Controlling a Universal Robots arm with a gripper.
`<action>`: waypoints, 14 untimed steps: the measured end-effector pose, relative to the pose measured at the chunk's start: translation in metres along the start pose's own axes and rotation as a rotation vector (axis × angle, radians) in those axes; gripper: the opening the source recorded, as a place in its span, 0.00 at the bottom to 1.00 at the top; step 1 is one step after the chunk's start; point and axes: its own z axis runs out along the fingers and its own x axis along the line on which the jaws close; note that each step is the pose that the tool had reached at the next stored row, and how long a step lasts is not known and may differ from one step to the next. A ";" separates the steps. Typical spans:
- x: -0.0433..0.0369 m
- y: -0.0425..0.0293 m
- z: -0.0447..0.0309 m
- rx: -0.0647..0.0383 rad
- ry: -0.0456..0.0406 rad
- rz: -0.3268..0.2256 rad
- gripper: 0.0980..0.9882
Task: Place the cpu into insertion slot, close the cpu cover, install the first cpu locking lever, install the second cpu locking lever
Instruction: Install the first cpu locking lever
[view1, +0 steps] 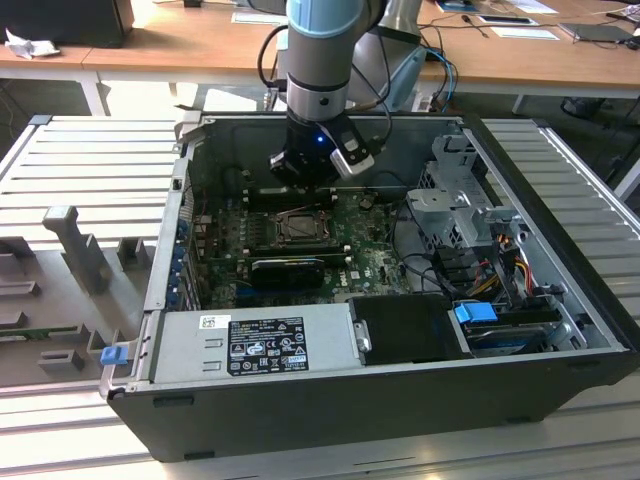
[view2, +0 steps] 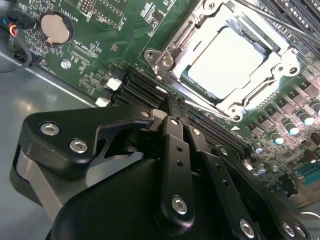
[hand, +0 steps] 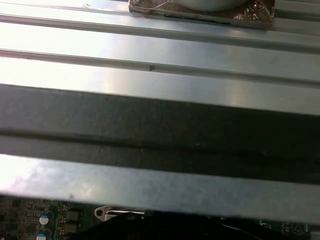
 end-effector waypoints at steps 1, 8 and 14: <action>0.0001 -0.0002 0.0011 0.000 0.0000 0.000 0.01; -0.0008 -0.0010 0.0066 0.000 0.0001 0.000 0.01; -0.0013 -0.0013 0.0089 0.001 0.0002 0.000 0.01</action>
